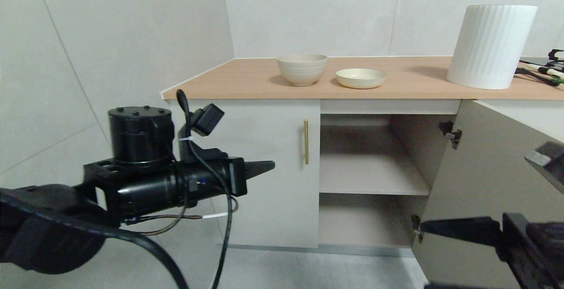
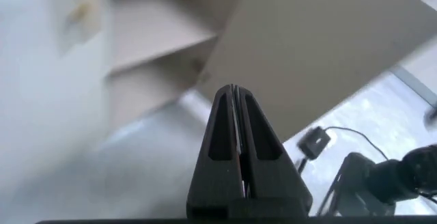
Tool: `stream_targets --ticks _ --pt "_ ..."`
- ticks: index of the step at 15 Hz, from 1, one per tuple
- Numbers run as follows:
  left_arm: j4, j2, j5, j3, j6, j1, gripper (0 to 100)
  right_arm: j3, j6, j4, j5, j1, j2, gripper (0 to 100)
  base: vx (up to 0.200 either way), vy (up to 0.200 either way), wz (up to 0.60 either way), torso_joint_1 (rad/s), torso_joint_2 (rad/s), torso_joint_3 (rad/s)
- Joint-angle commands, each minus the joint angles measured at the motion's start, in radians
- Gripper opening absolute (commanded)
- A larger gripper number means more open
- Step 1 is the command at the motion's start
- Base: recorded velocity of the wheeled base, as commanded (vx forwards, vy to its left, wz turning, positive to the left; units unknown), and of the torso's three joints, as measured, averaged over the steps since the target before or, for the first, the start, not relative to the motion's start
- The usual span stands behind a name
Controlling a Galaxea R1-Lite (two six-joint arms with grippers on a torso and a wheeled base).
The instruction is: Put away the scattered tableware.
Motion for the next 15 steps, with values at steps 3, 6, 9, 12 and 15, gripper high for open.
stream_targets --ticks 3,6,9,12,15 --pt "0.226 -0.232 0.0 -0.051 0.001 0.123 0 -0.304 -0.016 0.046 -0.04 -0.118 0.267 100 0.0 0.0 0.0 0.0 0.0 0.0" --pt "0.226 -0.239 0.0 -0.046 0.002 0.145 0 -0.367 -0.128 0.063 -0.064 -0.151 0.356 100 0.0 0.0 0.0 0.0 0.0 0.0" --pt "0.217 -0.229 -0.001 -0.074 0.001 0.161 100 -0.329 -0.114 0.054 -0.248 -0.133 0.339 100 0.0 0.0 0.0 0.0 0.0 0.0" --pt "0.157 -0.238 0.0 -0.083 -0.03 0.172 100 -0.367 0.034 -0.006 -0.247 -0.131 0.305 100 0.0 0.0 0.0 0.0 0.0 0.0" --pt "0.045 -0.249 0.039 -0.068 -0.028 0.18 100 -0.358 0.048 -0.034 -0.253 -0.128 0.276 100 0.0 0.0 0.0 0.0 0.0 0.0"
